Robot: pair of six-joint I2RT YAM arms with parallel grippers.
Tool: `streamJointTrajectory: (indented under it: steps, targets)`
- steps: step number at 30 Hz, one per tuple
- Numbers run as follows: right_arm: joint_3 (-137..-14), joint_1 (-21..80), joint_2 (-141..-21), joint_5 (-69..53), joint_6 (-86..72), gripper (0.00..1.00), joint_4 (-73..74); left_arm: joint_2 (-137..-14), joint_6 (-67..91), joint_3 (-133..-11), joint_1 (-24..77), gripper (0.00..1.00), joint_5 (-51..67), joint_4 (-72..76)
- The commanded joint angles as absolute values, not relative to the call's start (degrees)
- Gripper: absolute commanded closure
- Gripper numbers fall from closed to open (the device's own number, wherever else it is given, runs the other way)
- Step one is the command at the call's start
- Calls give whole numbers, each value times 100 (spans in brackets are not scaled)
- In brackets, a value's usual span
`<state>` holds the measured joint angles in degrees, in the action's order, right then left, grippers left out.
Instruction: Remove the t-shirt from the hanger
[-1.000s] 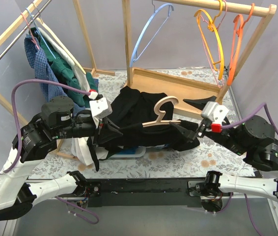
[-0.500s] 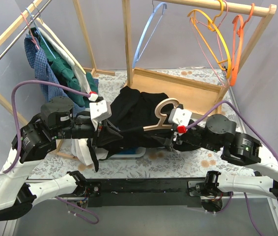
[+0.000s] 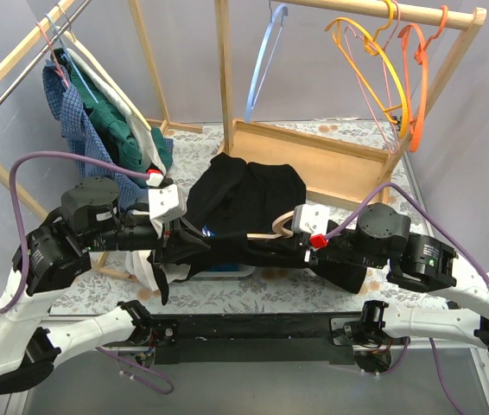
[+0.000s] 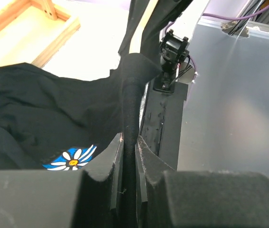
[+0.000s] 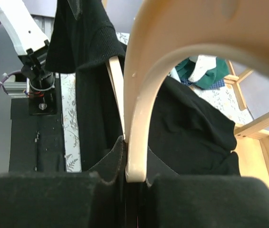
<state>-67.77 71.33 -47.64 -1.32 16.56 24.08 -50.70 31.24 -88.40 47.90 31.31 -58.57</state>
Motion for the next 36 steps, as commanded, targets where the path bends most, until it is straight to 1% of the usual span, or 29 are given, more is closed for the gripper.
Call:
streamJointTrajectory:
  steps: [1,3,4,5,8,9,10,13,14,18,22,26,31,36]
  targets:
    - [-6847,7066,-4685,254,1441,99,1730,-5019,3383,-8675,4834,100,3008,-5301]
    - [-6820,7075,-4562,395,1450,99,1793,-4957,3436,-8517,4834,99,2569,-5195]
    - [-6803,7075,-4518,430,1468,99,1810,-4914,3437,-8473,4834,89,2462,-5081]
    - [-6785,7075,-4465,526,1476,99,1871,-4870,3497,-8342,4834,47,2278,-5010]
    - [-6811,7075,-4272,702,1503,99,2064,-4677,3524,-8104,4825,38,1645,-4756]
    - [-6829,7075,-4184,721,1503,99,2118,-4606,3551,-7947,4825,29,1443,-4677]
    - [-6847,7075,-4140,747,1512,99,2179,-4536,3551,-7832,4834,27,963,-4484]
    - [-6917,7075,-4008,861,1564,99,2373,-4184,3639,-7507,4834,25,73,-3975]
    - [-6952,7075,-3990,896,1582,99,2425,-4097,3621,-7436,4834,25,-565,-3842]
    - [-7101,7075,-3894,1055,1643,99,2689,-3439,3595,-7006,4834,25,-1168,-3279]
    - [-7207,7075,-3841,1046,1696,99,2786,-3261,3612,-6680,4834,25,-1117,-3243]
    - [-7347,7075,-3911,949,1731,99,2848,-3427,3700,-6391,4834,25,-783,-3270]
    - [-7418,7075,-4034,905,1793,99,2848,-3524,3665,-6240,4825,25,-493,-2936]
    - [-7427,7075,-4140,835,1819,99,2786,-3516,3630,-6205,4834,21,-88,-2725]
